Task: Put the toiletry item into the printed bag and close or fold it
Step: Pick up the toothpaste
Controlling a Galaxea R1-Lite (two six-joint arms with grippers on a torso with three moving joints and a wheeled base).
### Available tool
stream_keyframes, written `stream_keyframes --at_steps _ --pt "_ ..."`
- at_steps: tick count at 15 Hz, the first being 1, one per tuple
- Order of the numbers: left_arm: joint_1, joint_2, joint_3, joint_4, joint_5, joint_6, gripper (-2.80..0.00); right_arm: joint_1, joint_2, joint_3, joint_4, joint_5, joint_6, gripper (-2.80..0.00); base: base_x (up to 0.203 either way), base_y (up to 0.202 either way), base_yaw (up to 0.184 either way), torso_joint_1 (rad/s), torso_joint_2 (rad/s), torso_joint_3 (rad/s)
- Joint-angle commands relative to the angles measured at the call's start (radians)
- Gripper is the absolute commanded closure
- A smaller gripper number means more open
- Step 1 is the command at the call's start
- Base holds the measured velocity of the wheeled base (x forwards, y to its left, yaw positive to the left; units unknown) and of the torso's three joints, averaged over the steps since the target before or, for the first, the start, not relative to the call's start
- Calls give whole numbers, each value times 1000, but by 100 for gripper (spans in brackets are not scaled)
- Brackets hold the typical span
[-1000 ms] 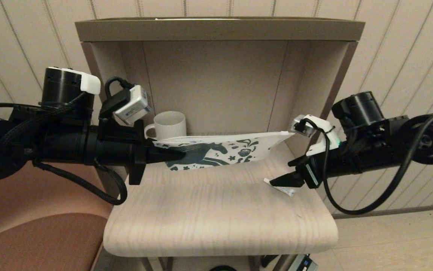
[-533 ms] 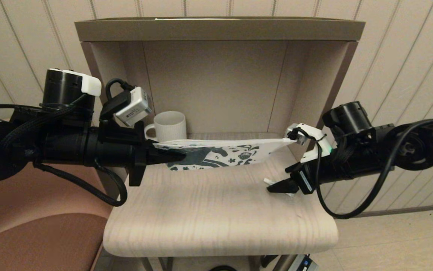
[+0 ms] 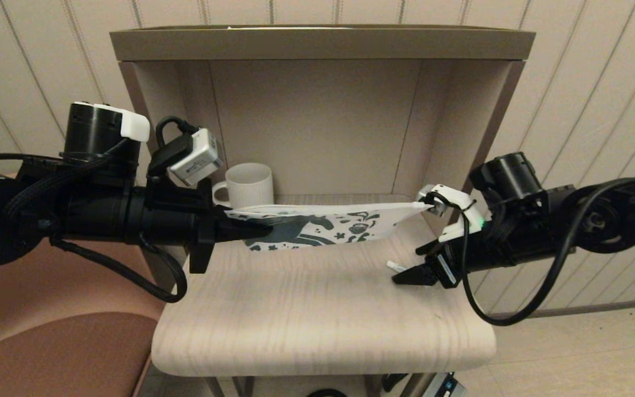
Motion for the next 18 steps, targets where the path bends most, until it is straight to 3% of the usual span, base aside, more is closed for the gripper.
stream_keyframes --at_steps 1,12,18 --pt "0 0 -2 -1 -5 3 0 6 1 12 4 2 -7 0 0 0 0 0 0 0" --pt "0 -1 -4 1 -19 2 0 13 -36 37 -13 2 -11 0 0 0 0 0 0 0" --pt "-31 53 -1 -12 -1 14 0 -9 -221 49 -1 6 -8 0 0 0 0 0 0 0"
